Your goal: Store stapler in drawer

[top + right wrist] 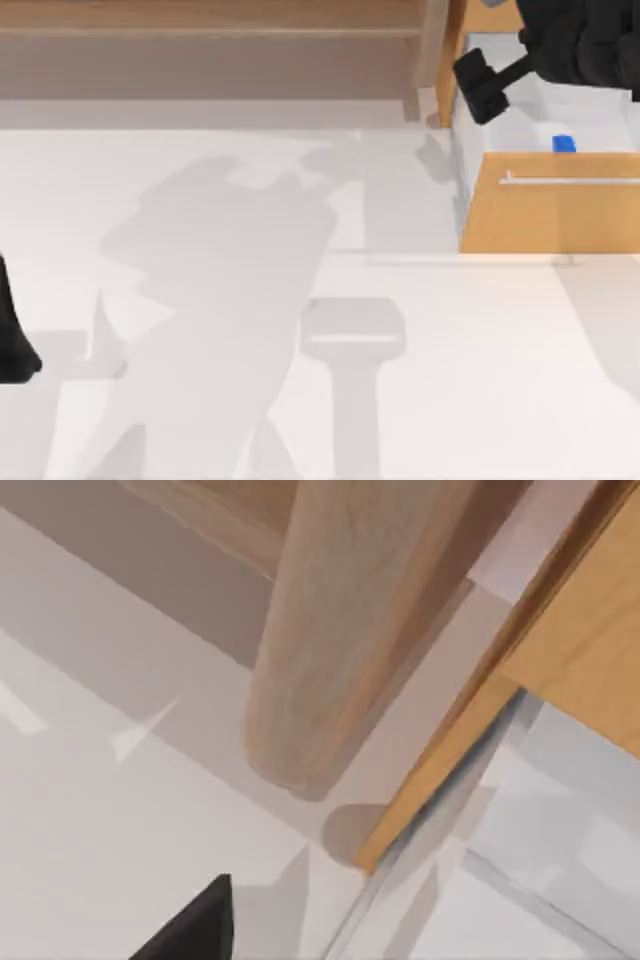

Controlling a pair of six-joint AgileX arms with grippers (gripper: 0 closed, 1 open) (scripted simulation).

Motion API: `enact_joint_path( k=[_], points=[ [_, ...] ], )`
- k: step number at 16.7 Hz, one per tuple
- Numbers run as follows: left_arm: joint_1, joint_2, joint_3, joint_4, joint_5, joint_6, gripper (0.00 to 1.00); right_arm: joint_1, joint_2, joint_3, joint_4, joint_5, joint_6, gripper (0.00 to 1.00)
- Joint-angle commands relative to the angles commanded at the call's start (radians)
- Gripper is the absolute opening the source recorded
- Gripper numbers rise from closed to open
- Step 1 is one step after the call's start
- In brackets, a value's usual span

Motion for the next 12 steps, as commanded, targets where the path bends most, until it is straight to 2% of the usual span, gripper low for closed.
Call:
enact_joint_path(
  k=[6, 12],
  points=[
    [0.0, 0.0, 0.0, 0.0, 0.0, 0.0, 1.0, 0.16, -0.086, -0.487, 0.732, 0.061, -0.42, 1.0],
    [0.0, 0.0, 0.0, 0.0, 0.0, 0.0, 1.0, 0.224, -0.046, -0.906, 1.367, 0.22, -0.849, 1.0]
  ],
)
